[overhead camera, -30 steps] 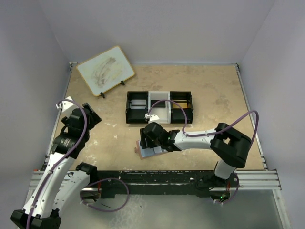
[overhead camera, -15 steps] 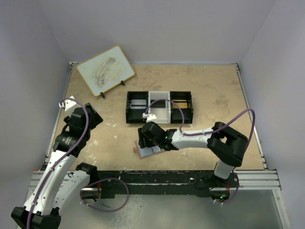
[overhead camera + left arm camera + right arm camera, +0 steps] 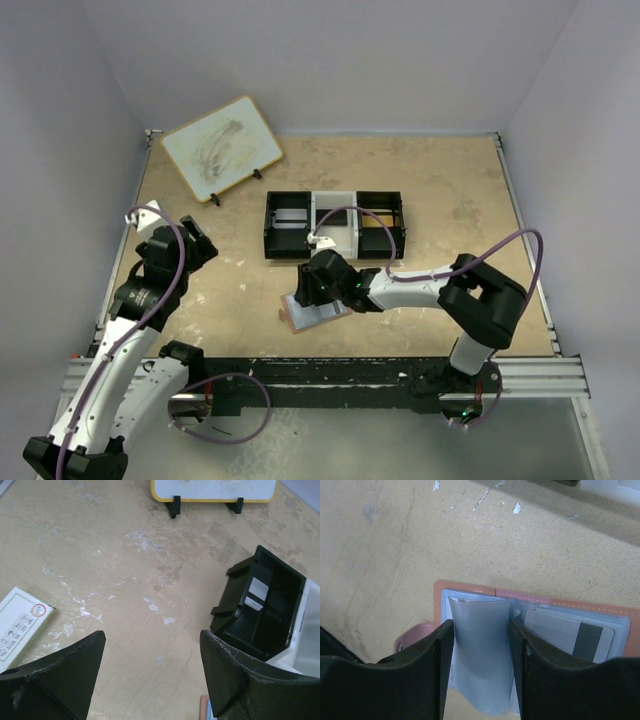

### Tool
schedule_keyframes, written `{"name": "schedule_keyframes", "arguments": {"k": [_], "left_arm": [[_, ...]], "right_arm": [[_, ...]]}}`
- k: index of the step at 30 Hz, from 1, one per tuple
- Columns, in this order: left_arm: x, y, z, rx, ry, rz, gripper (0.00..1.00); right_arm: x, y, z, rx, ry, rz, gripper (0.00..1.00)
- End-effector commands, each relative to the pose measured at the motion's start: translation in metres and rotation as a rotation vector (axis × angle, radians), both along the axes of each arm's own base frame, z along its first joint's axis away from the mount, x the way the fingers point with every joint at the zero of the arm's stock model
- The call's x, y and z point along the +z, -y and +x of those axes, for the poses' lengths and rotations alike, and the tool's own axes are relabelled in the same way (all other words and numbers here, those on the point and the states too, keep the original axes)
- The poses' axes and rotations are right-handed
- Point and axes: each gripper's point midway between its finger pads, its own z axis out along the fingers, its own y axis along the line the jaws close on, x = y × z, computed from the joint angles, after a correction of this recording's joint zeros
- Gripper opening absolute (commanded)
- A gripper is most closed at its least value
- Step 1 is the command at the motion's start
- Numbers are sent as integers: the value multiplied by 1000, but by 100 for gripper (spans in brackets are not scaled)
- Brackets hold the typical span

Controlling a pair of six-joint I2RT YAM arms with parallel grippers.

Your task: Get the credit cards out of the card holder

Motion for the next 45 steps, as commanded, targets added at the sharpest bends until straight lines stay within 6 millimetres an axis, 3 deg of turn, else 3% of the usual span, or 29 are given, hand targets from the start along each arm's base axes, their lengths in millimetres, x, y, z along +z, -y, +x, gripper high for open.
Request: {"name": "schedule_keyframes", "arguments": {"k": [1, 5, 9, 11, 15, 25, 34, 41, 45], "left_arm": [[6, 24, 12, -142, 44, -39, 74], [13, 75, 12, -411, 72, -148, 72], [9, 137, -4, -700, 84, -385, 71], [4, 159, -13, -784, 74, -499, 71], [-13, 177, -25, -809, 57, -530, 71], [-45, 246, -44, -887, -34, -508, 66], [-69, 270, -48, -845, -62, -441, 60], [-79, 265, -46, -786, -65, -392, 57], [-81, 251, -43, -733, -74, -332, 57]], "right_arm": [[14, -9, -15, 90, -101, 193, 50], [26, -3, -16, 74, -129, 331, 51], [27, 12, -14, 31, -161, 432, 51], [25, 17, -11, 15, -172, 455, 50], [22, 21, -6, -11, -187, 476, 50], [27, 42, 10, -118, -156, 473, 50], [30, 78, 31, -232, -43, 265, 52], [24, 112, 33, -298, 2, 97, 52], [38, 124, 35, -309, 47, 60, 52]]}}
